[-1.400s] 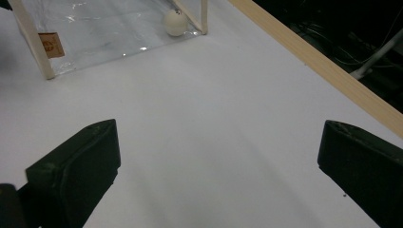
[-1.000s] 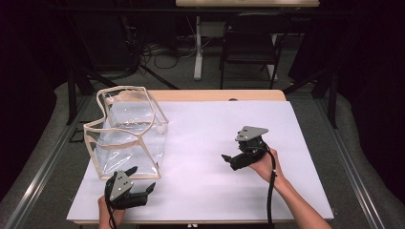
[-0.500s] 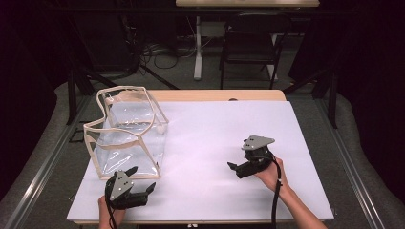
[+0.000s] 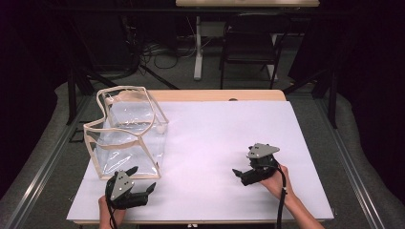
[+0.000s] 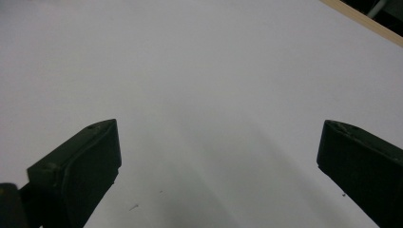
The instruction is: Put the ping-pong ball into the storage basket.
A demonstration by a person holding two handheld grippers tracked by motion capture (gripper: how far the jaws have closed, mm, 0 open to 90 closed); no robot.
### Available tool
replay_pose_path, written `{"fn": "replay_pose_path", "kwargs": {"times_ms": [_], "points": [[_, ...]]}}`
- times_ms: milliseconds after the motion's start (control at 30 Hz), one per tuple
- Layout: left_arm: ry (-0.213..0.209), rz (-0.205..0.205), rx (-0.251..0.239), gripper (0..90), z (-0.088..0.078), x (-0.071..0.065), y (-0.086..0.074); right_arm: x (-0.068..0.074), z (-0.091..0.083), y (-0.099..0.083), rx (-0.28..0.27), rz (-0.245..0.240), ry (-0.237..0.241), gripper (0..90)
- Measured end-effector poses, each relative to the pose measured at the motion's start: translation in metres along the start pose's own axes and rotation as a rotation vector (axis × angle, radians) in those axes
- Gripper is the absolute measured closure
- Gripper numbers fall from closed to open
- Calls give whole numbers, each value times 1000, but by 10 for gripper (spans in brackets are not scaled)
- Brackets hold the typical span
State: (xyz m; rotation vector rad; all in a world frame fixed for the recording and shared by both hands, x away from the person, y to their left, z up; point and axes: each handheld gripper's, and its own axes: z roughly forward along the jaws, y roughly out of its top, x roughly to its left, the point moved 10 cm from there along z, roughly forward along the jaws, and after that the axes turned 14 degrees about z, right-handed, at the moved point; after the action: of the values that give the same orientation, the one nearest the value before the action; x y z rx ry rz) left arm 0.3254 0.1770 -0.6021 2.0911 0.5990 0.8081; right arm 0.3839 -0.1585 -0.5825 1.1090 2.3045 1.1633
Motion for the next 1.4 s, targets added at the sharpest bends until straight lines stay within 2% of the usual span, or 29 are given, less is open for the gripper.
{"fn": "replay_pose_path", "kwargs": {"times_ms": [567,900,1400], "points": [[0,-1,1,159,0,0,0,-1,-5,-26,18,29,3,0],[1,0,1,159,0,0,0,-2,-12,-38,9,38,-17,0],[0,2,0,159,0,0,0,-4,-19,-55,8,77,-32,0]]}}
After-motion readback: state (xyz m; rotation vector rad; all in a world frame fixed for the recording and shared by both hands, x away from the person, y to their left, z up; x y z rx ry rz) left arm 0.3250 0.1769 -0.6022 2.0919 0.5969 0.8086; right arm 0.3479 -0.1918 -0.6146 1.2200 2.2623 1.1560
